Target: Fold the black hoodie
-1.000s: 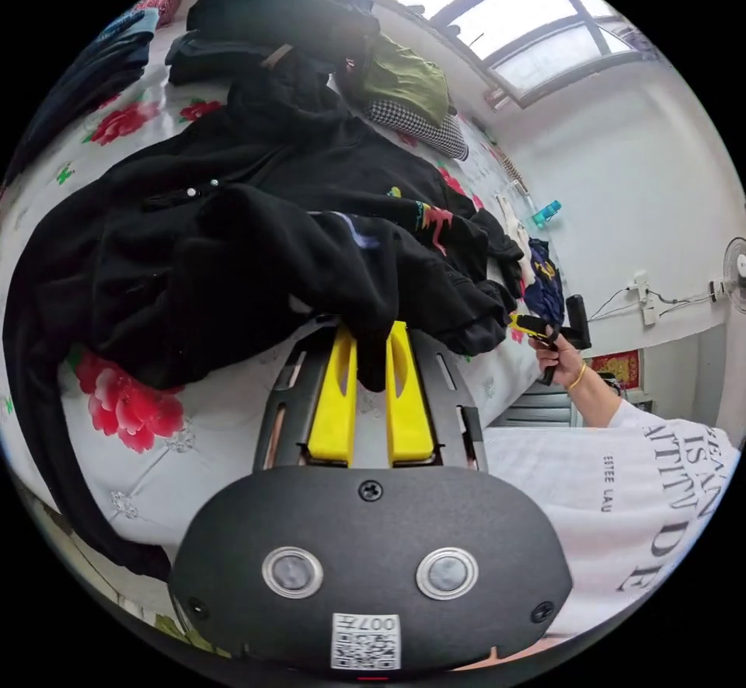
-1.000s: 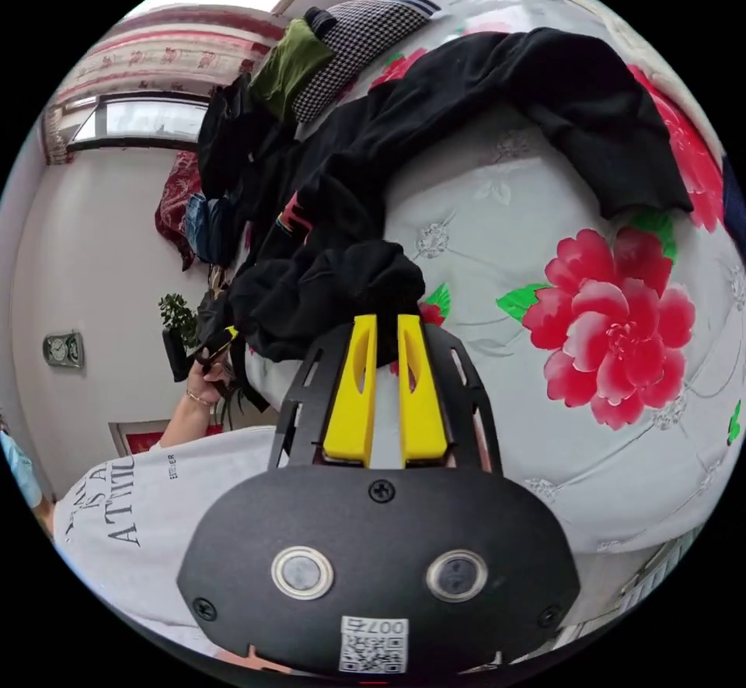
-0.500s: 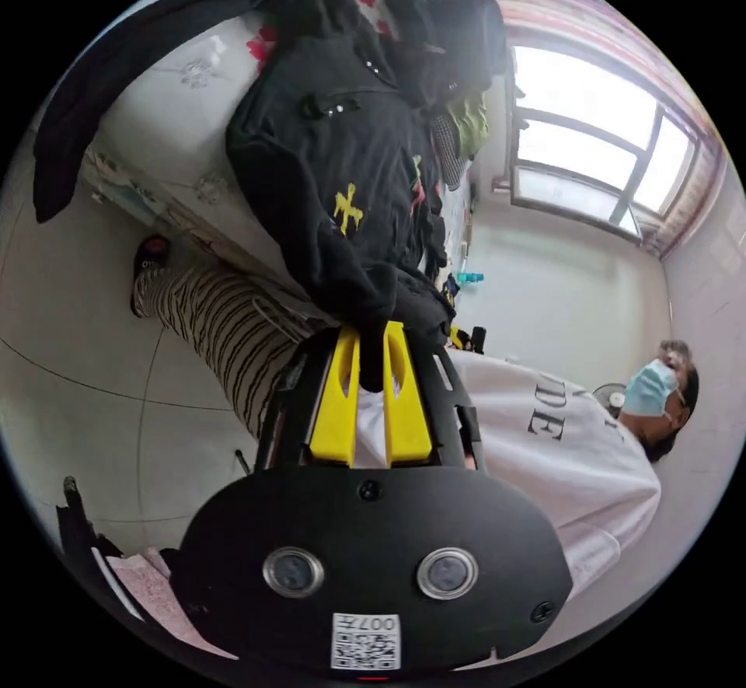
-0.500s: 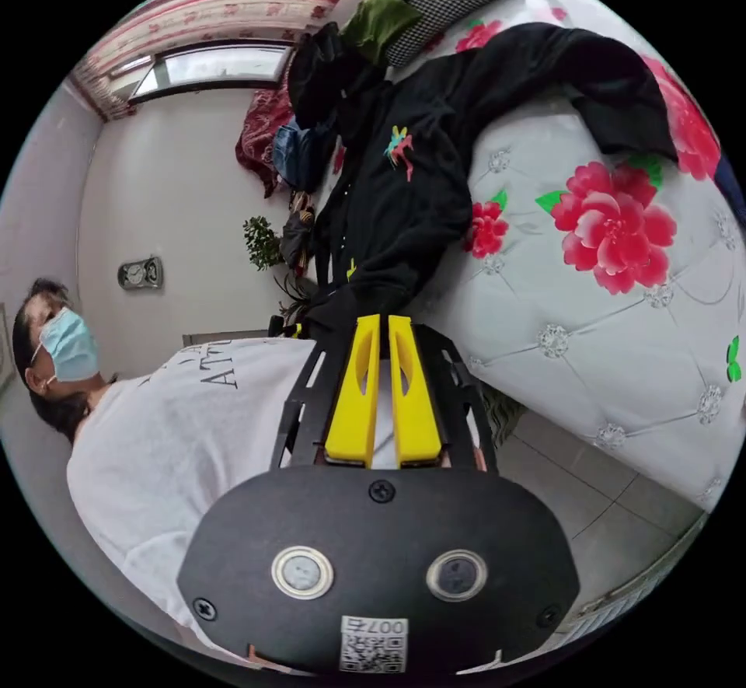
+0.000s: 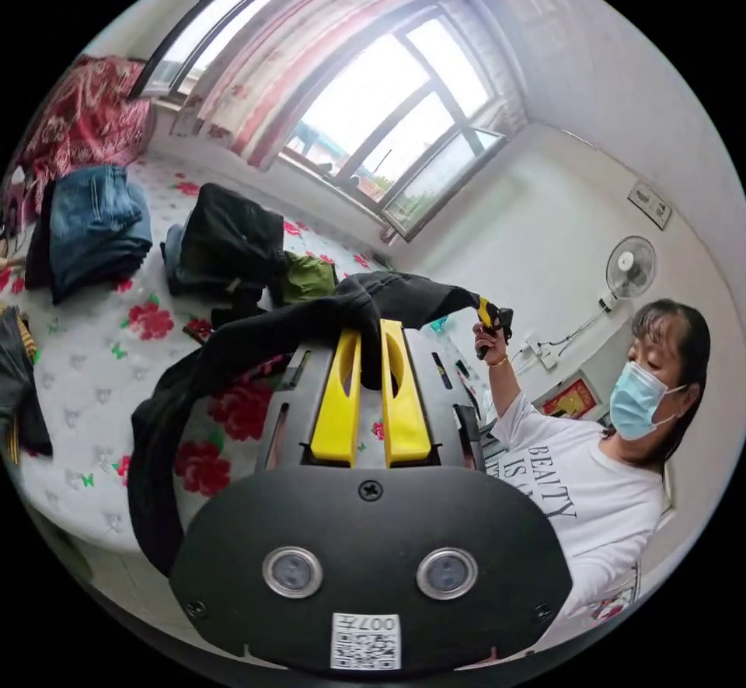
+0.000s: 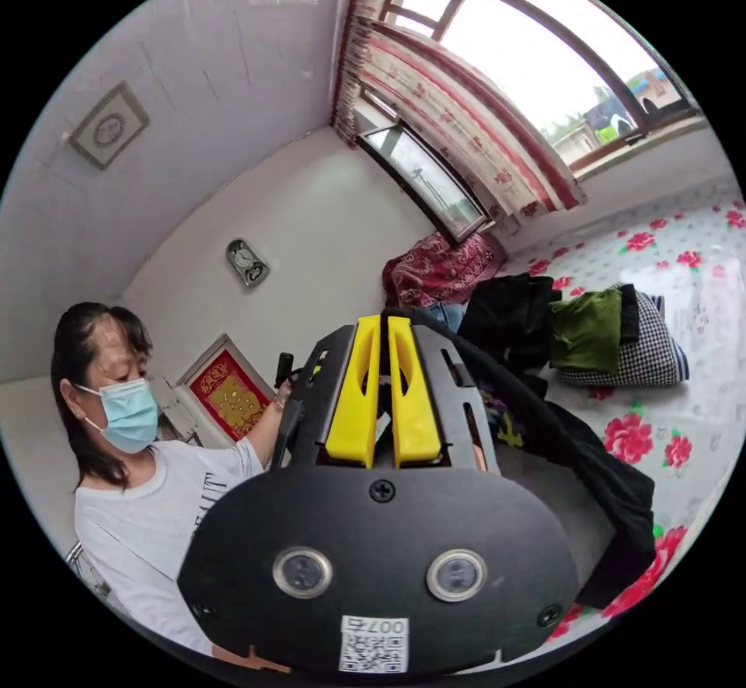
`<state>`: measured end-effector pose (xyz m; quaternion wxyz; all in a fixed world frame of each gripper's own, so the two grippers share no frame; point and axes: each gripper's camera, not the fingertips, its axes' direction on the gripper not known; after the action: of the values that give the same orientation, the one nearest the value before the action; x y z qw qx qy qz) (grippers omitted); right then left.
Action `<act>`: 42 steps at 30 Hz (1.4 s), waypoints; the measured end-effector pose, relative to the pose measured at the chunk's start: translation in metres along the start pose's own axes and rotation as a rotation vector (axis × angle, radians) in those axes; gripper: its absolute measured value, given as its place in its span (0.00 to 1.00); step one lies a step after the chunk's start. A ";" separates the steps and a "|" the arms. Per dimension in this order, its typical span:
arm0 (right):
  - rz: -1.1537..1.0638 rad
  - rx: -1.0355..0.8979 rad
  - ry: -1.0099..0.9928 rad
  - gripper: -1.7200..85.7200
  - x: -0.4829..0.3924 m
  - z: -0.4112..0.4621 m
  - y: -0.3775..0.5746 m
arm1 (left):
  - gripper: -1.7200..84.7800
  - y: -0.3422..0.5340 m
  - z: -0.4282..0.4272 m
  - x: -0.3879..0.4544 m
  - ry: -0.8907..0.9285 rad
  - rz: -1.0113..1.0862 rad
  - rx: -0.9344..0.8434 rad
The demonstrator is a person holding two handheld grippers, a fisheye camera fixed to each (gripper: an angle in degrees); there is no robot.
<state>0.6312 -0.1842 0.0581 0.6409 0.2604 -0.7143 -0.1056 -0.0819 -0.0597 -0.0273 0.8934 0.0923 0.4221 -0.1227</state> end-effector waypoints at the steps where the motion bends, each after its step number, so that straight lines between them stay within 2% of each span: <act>1: -0.020 -0.009 0.005 0.02 -0.007 -0.003 0.004 | 0.07 0.004 -0.005 0.008 -0.001 0.020 -0.003; 4: -0.006 -0.130 0.071 0.02 -0.018 -0.005 0.049 | 0.07 0.043 -0.006 0.017 0.045 0.023 -0.094; 7: 0.107 -0.355 0.206 0.02 0.005 0.018 0.128 | 0.07 0.108 0.025 -0.009 0.025 -0.101 -0.255; 9: 0.284 -0.520 0.263 0.02 0.041 0.044 0.208 | 0.07 0.180 0.061 -0.053 0.005 -0.288 -0.390; 10: 0.341 -0.545 0.262 0.02 0.052 0.049 0.228 | 0.07 0.200 0.071 -0.065 0.007 -0.337 -0.419; 12: 0.570 -0.638 0.278 0.02 0.091 0.068 0.305 | 0.07 0.283 0.098 -0.113 0.049 -0.593 -0.499; 15: 0.710 -0.707 0.257 0.02 0.104 0.084 0.354 | 0.06 0.347 0.103 -0.135 0.082 -0.788 -0.543; 22: 0.628 -0.783 0.274 0.02 0.071 0.102 0.355 | 0.06 0.343 0.058 -0.118 0.059 -0.747 -0.486; 26: 0.698 -0.982 0.356 0.02 0.084 0.138 0.419 | 0.06 0.374 0.085 -0.145 -0.021 -0.831 -0.630; 29: 0.828 -0.936 0.327 0.04 0.098 0.153 0.434 | 0.08 0.384 0.099 -0.154 -0.070 -0.855 -0.689; 31: 0.779 -0.873 0.325 0.05 0.097 0.157 0.412 | 0.10 0.374 0.094 -0.150 -0.141 -0.804 -0.737; 34: 0.614 -0.687 0.480 0.08 0.102 0.150 0.351 | 0.11 0.357 0.066 -0.143 -0.222 -0.757 -0.716; 36: 0.512 -0.570 0.705 0.10 0.123 0.146 0.307 | 0.11 0.342 0.034 -0.144 -0.240 -0.784 -0.596; 39: 0.477 -0.484 0.920 0.13 0.167 0.149 0.267 | 0.11 0.320 0.003 -0.148 -0.277 -0.819 -0.441; 42: 0.491 -0.470 1.042 0.14 0.219 0.157 0.249 | 0.12 0.301 -0.019 -0.151 -0.313 -0.850 -0.304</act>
<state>0.4106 -0.1141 0.3433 0.9510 -0.0425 -0.3045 0.0314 -0.0988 0.2530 0.0968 0.8202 -0.2398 0.2962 -0.4266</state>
